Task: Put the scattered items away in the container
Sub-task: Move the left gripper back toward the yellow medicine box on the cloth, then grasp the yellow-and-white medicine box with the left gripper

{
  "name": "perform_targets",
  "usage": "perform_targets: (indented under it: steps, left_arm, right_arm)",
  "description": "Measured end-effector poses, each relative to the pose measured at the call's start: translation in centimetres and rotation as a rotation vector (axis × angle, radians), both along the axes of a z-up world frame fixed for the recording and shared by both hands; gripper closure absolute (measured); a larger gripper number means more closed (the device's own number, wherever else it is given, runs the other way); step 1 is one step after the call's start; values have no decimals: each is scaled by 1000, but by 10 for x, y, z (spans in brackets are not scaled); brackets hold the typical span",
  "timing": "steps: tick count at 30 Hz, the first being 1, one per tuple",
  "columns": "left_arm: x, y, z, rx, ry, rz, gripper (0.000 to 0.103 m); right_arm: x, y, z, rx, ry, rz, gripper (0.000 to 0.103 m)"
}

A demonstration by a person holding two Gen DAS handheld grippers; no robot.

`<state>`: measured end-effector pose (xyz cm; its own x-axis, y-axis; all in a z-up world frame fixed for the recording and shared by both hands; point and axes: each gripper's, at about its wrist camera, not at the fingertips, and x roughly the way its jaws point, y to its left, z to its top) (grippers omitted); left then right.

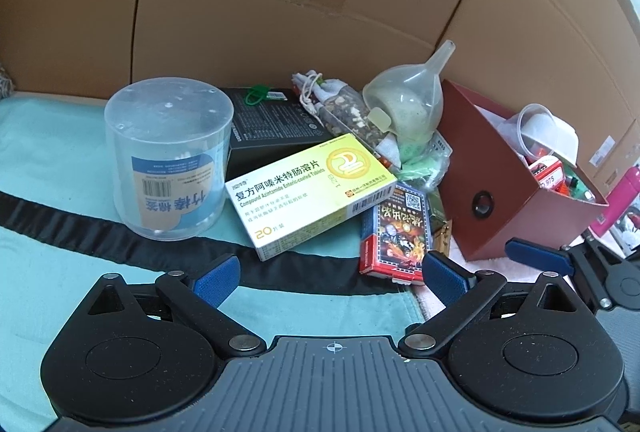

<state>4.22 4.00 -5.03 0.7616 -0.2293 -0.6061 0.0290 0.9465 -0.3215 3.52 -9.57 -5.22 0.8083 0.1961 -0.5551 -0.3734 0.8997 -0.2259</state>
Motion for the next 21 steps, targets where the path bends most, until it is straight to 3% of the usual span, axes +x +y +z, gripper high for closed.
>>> perform_targets:
  steps: [11,16,21]
  left_arm:
    - [27,13,-10,-39,39,-9,2]
    - [50,14,-18,-22,77,-26,15]
    - [59,21,-22,-41,80,-27,17]
  right_arm:
    - [28,9,-4,-35,-58,50,1]
    - [47,15,-7,-46,-57,90,2]
    - [62,21,-10,-53,-53,169,7]
